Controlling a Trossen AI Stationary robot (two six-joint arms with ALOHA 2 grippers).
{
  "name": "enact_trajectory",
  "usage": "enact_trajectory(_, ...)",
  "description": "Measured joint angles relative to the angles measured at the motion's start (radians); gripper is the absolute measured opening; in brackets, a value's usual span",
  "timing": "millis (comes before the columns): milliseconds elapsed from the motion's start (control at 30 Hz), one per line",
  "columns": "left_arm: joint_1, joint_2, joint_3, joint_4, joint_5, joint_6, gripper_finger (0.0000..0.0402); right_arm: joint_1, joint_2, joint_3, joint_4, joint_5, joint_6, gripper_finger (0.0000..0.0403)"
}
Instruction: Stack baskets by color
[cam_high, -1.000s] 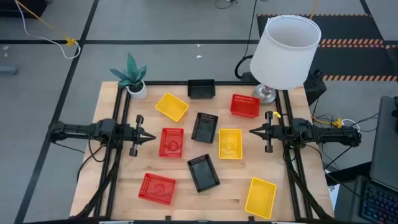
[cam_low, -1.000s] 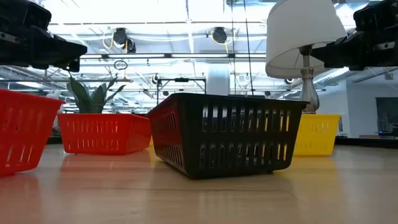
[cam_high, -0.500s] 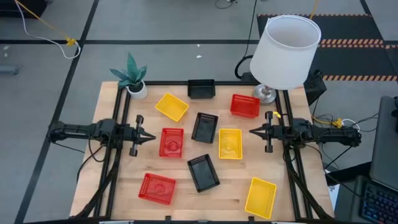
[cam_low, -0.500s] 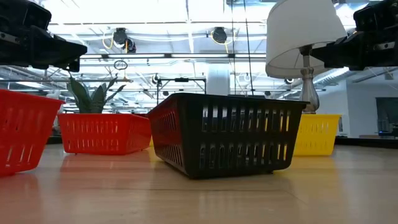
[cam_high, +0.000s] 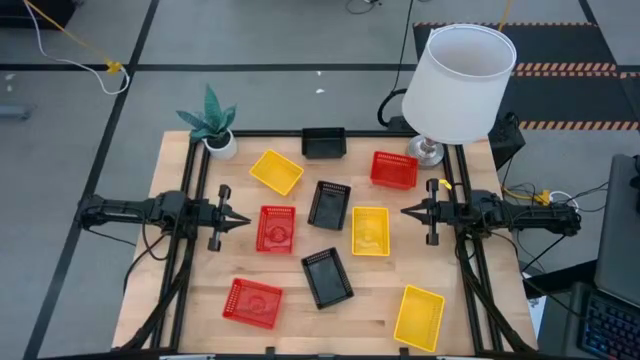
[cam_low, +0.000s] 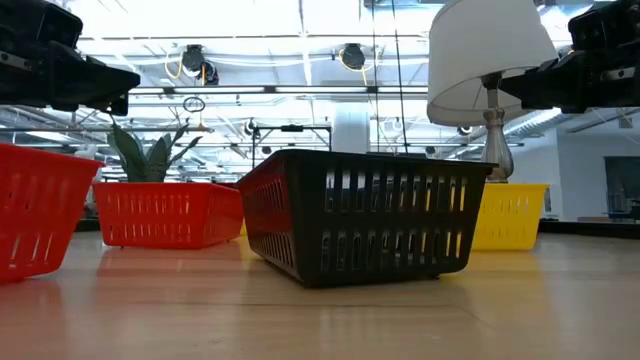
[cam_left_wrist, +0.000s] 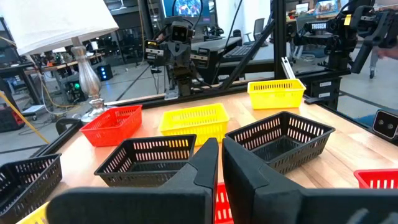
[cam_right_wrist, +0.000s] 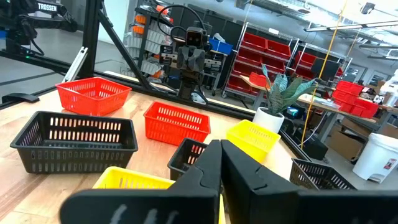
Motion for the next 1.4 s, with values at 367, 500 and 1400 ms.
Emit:
enact_trajectory(367, 0.0, 0.0, 0.0, 0.0, 0.0, 0.0, 0.0026, 0.0, 0.0, 0.0, 0.0, 0.0, 0.0, 0.0)
enact_trajectory(500, 0.0, 0.0, 0.0, 0.0, 0.0, 0.0, 0.0026, 0.0, 0.0, 0.0, 0.0, 0.0, 0.0, 0.0)
enact_trajectory(1400, 0.0, 0.0, 0.0, 0.0, 0.0, 0.0, 0.0026, 0.0, 0.0, 0.0, 0.0, 0.0, 0.087, 0.0)
